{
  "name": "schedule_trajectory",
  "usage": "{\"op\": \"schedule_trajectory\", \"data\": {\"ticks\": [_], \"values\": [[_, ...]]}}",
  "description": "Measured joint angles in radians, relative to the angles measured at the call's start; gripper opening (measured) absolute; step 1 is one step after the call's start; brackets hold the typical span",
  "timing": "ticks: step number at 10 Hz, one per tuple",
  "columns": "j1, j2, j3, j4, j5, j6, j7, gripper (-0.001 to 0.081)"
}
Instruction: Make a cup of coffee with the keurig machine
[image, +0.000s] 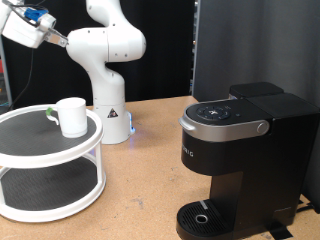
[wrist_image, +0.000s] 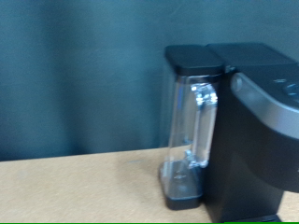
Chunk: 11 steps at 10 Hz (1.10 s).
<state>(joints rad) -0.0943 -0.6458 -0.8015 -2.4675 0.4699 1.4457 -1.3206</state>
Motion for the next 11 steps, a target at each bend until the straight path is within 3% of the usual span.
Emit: {"op": "schedule_trajectory", "data": {"ticks": [5, 11], "values": [[-0.052, -0.008, -0.017, -0.041, -0.024, 0.034, -0.003, 0.0002], [-0.056, -0.008, -0.042, -0.044, -0.049, 0.033, -0.013, 0.0002]]}}
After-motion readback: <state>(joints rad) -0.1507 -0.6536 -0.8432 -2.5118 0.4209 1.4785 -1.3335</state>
